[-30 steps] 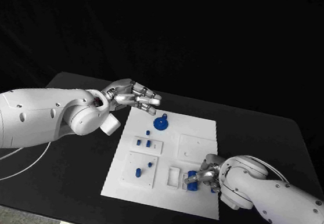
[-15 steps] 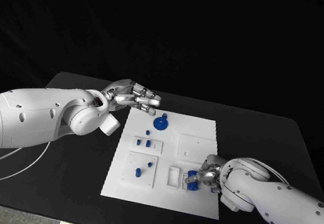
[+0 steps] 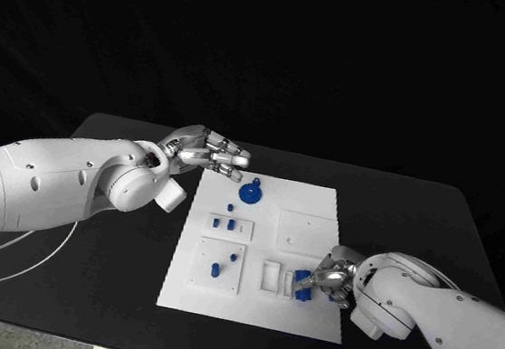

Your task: Assemble the parts on the task board

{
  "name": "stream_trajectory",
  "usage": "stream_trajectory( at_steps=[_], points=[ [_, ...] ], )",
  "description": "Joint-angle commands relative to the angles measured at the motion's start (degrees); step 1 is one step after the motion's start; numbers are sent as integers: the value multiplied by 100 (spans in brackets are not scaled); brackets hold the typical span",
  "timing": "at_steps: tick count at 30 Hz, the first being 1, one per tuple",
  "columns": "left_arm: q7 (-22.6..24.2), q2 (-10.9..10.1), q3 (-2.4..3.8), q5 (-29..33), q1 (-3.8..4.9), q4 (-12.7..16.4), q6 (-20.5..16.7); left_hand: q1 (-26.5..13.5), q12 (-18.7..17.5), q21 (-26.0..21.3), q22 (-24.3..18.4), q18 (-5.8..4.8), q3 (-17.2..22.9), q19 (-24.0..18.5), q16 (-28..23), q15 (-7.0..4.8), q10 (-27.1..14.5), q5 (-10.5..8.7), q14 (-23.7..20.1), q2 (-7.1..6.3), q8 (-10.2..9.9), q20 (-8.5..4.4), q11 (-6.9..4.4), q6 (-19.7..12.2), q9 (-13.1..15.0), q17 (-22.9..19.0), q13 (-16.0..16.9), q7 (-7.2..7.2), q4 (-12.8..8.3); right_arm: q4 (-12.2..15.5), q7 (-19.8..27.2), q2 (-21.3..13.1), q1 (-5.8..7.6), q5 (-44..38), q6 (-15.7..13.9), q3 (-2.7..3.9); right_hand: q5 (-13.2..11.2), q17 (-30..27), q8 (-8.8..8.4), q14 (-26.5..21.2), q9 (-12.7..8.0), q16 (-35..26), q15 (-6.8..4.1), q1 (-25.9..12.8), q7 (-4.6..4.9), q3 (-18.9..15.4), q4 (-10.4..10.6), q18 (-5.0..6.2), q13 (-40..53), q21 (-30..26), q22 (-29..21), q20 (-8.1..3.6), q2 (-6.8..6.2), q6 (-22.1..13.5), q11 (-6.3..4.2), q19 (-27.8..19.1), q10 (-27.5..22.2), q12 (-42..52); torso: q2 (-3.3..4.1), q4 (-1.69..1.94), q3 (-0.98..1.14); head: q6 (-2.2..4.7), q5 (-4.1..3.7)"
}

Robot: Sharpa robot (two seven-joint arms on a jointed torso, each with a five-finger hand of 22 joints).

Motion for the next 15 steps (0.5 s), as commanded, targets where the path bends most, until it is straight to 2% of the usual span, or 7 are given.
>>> stream_trajectory(
  at_steps=[1,8,15],
  points=[
    [16,12,2,-19,3,3,113,-37,-12,35,-10,93,8,34,-15,-8,-38,-7,-42,-35,2,-8,10,-37,0,5,5,7,24,105,-75,-29,10,317,-131,18,23,13,52,-7,51,7,-51,59,3,20,13,-96,7,30,516,-25,21,54,-8,324,71,38,0,5,-1,-7,0],
    [11,11,1,-26,3,3,131,-37,-12,35,-10,93,8,34,-15,-8,-38,-7,-42,-35,2,-8,10,-37,0,5,5,7,24,260,-84,-21,25,399,-202,43,47,20,52,-6,56,11,-54,65,-6,7,18,-103,31,51,519,-30,34,78,-12,323,95,54,2,12,-1,-17,13],
    [9,15,1,-29,2,-1,146,-34,-12,51,-40,93,14,28,-15,-7,-45,0,-49,-41,2,-6,12,-42,0,6,5,8,26,285,-86,82,27,435,-210,48,44,27,52,-5,56,11,-58,60,-11,-25,39,-105,45,63,517,-35,42,84,-15,322,108,52,4,9,-1,-20,26]
  ],
)
